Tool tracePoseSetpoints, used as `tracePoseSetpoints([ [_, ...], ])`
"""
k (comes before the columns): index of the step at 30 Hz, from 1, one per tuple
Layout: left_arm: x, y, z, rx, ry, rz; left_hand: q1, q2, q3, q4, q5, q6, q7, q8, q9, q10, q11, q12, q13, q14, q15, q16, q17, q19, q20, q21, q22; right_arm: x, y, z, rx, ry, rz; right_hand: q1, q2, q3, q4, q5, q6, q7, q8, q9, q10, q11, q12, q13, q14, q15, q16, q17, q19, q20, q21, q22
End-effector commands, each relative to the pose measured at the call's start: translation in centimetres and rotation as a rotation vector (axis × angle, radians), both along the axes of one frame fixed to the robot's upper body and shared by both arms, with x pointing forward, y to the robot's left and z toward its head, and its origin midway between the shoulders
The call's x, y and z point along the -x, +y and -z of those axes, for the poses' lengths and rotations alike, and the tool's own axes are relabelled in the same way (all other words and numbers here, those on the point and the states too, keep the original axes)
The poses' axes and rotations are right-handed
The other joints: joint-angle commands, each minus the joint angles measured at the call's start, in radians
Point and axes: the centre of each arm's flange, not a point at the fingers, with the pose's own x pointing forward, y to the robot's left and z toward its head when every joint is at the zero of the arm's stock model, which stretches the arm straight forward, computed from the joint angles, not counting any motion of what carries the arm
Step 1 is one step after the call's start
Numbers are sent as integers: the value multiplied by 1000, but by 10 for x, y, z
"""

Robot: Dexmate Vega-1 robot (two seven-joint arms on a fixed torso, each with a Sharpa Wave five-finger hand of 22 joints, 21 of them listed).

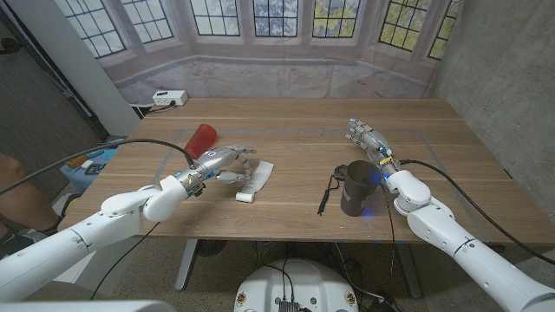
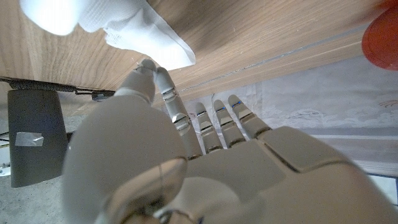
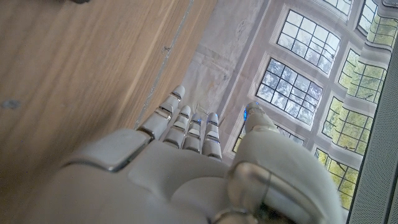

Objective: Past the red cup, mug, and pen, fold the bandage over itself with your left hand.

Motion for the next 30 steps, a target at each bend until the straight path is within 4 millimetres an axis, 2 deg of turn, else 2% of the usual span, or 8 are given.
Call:
tracePoseSetpoints([
  [1, 3, 6, 1, 1, 10, -3, -20, 4, 5, 6, -9, -98, -10, -46, -11, -18, 1, -4, 6, -9, 5, 1, 0, -10, 1, -1, 1, 1, 4, -3, 16, 1, -2, 11, 4, 8, 3, -2, 9, -1, -3, 3, 2, 2, 3, 3, 6, -31, 3, 3, 12, -43, 2, 3],
  [3, 2, 6, 1, -1, 16, -3, -30, 5, 5, 6, -12, -186, -22, -95, -27, -32, 8, -5, 5, -24, 13, -2, -2, -19, 3, -2, 0, 1, 4, -2, 16, 2, -2, 11, 4, 8, 3, -2, 9, -1, -3, 3, 3, 1, 4, 3, 6, -30, 3, 3, 12, -43, 2, 3],
  [6, 2, 5, 1, -5, 22, -4, -41, 1, 2, 8, -16, -213, -28, -116, -37, -41, 10, -5, 5, -33, 14, -3, -2, -27, 4, -4, 0, 1, 4, -1, 16, 3, -3, 11, 4, 8, 3, -2, 10, -2, -3, 3, 3, 1, 4, 3, 6, -31, 3, 3, 12, -43, 2, 3],
  [8, 1, 5, 1, -8, 32, -7, -50, 0, 1, 10, -18, -249, -38, -139, -45, -52, 13, -7, 5, -42, 15, -5, -2, -32, 6, -4, 0, 2, 5, -1, 14, 3, -3, 11, 4, 8, 3, -2, 10, -2, -3, 3, 3, 3, 4, 3, 6, -30, 3, 3, 12, -43, 2, 3],
  [9, 1, 5, 1, -8, 32, -6, -56, -1, 1, 10, -19, -288, -45, -166, -53, -69, 25, -9, 5, -52, 20, -5, -2, -37, 8, -5, 0, 2, 5, 0, 13, 3, -3, 11, 4, 8, 3, -2, 9, -1, -3, 3, 3, 2, 4, 3, 6, -30, 3, 3, 12, -43, 2, 3],
  [10, 1, 5, 1, -9, 32, -6, -58, -2, 1, 10, -20, -301, -42, -174, -56, -71, 25, -9, 5, -57, 22, -7, -3, -40, 9, -5, 0, 2, 5, 0, 13, 3, -4, 11, 4, 8, 3, -2, 9, -1, -3, 3, 3, 1, 4, 3, 7, -30, 3, 3, 12, -43, 2, 3],
  [25, 1, 1, -9, -4, 23, 4, -78, 6, 0, 19, -22, -309, -49, -190, -63, -81, 26, -7, 5, -65, 27, -4, -1, -48, 9, -6, 0, 1, 5, -1, 15, -8, -14, 11, 4, 8, 2, -2, 9, -1, -3, 3, 2, 1, 3, 3, 6, -30, 3, 3, 12, -42, 2, 3],
  [30, 3, -1, -12, -1, 21, 11, -97, 8, -5, 27, -25, -329, -42, -206, -68, -82, 25, -4, 5, -66, 28, -2, 0, -50, 9, -5, 0, 0, 5, -3, 17, -13, -18, 11, 4, 8, 3, -2, 9, -2, -3, 3, 3, 2, 4, 3, 6, -31, 3, 3, 12, -42, 2, 3],
])
